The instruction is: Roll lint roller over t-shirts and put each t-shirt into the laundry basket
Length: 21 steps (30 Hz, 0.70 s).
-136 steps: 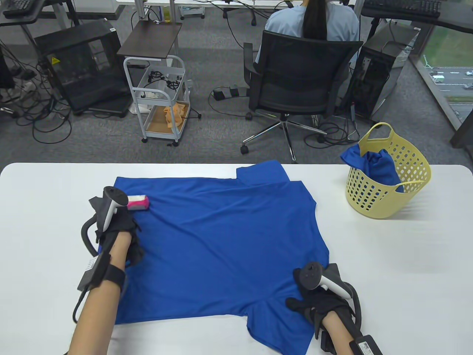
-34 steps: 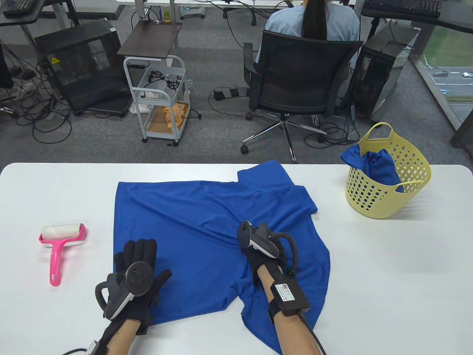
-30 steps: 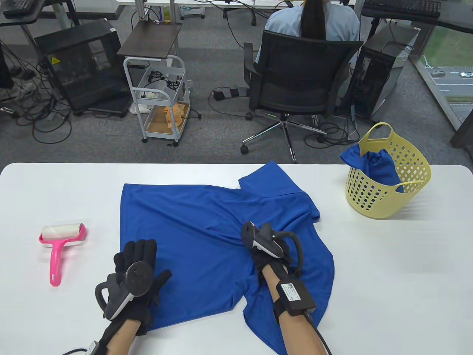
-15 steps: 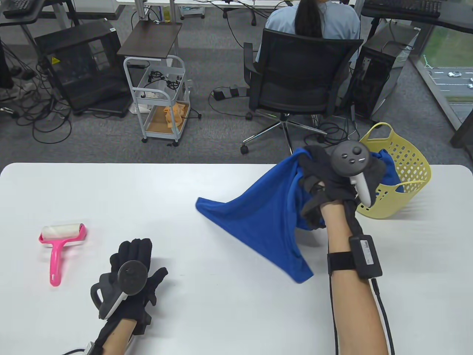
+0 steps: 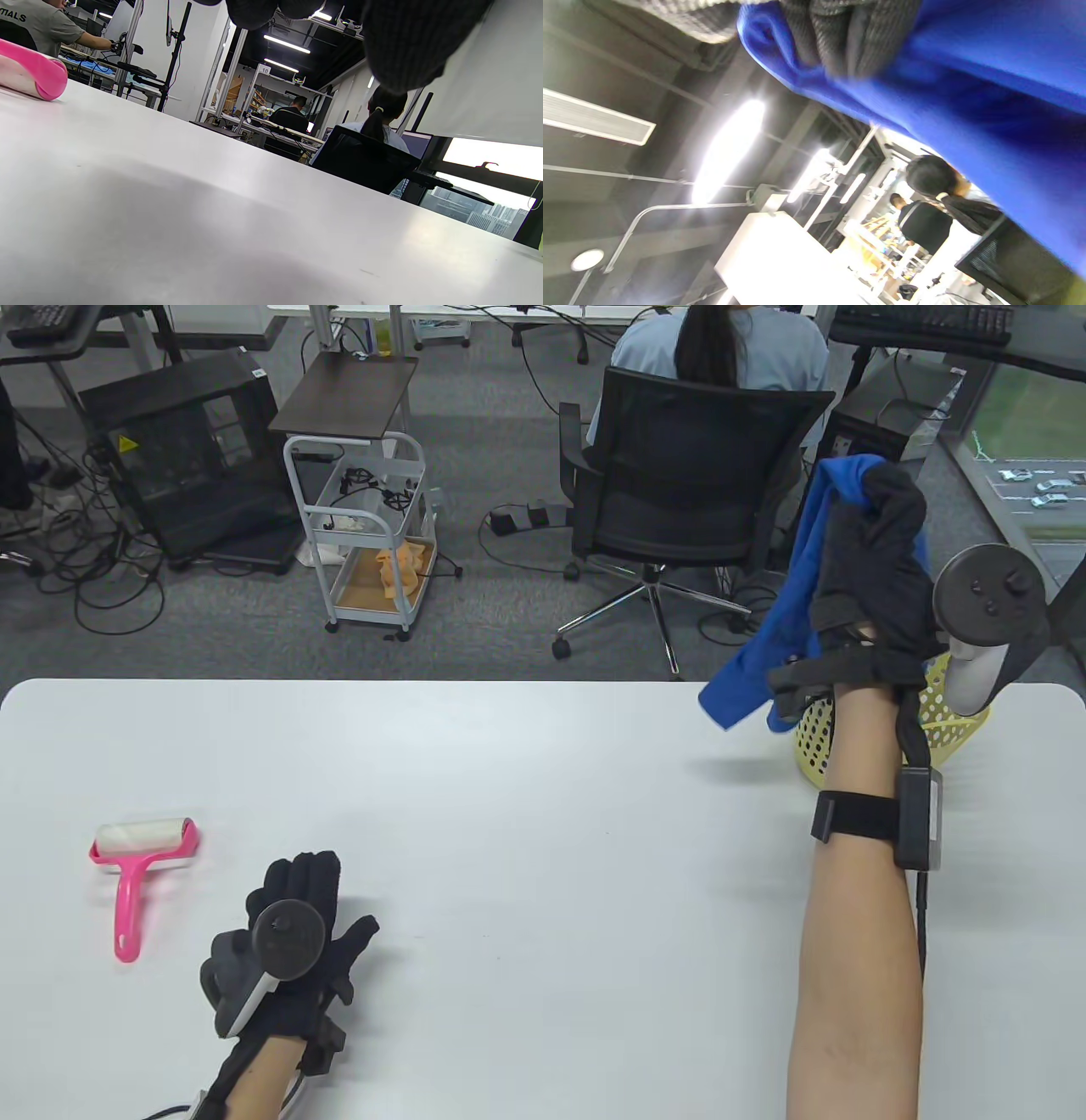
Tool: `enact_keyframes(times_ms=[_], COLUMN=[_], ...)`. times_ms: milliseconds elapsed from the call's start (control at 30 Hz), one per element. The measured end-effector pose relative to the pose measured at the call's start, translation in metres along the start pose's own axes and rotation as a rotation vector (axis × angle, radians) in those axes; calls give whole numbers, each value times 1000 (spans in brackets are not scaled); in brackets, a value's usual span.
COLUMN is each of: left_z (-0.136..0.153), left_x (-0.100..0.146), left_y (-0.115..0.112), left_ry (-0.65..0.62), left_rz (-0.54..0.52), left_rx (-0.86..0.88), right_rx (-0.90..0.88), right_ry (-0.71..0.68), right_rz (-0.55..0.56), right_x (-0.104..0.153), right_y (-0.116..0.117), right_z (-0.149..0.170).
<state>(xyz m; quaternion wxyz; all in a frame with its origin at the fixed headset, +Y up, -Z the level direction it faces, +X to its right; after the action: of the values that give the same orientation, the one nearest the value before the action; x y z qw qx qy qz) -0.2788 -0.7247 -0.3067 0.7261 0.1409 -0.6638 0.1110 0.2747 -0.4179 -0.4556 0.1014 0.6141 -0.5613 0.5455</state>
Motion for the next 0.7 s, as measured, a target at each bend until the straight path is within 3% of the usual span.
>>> enact_keyframes(times_ms=[100,200,467,567,700], left_z=[-2,-3,2,2,0], left_x=[2,2,-1,-1,-1], left_y=[0,-1,-5,-5,-7], left_ry=[-8,-11,12,7,1], left_rz=[6,16,31,32,39], left_rx=[8,5,1,0,2], right_rx=[137,209,202,190,263], right_ry=[-24,43,206,215,282], right_rz=[26,12,-16,19,-40], right_x=[-5,-11,-13,-13,-16], right_y=[-8,-12,-18,-26,-27], right_z=[9,31,105,115,127])
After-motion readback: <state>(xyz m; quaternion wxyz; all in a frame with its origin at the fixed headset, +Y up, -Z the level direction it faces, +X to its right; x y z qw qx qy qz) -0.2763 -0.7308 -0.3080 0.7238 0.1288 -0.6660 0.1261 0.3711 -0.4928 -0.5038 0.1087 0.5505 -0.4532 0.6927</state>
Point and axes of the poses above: the tracker on the back of each hand, its own z axis roughly to the little-finger side, its own x axis roughly from the fingertips to the wrist, y = z × x, the point moved 1 cm from there along -x, roughly from the wrist to the fingertips, and after that the axes turned 2 degrees about z, right-handed, at the moved point
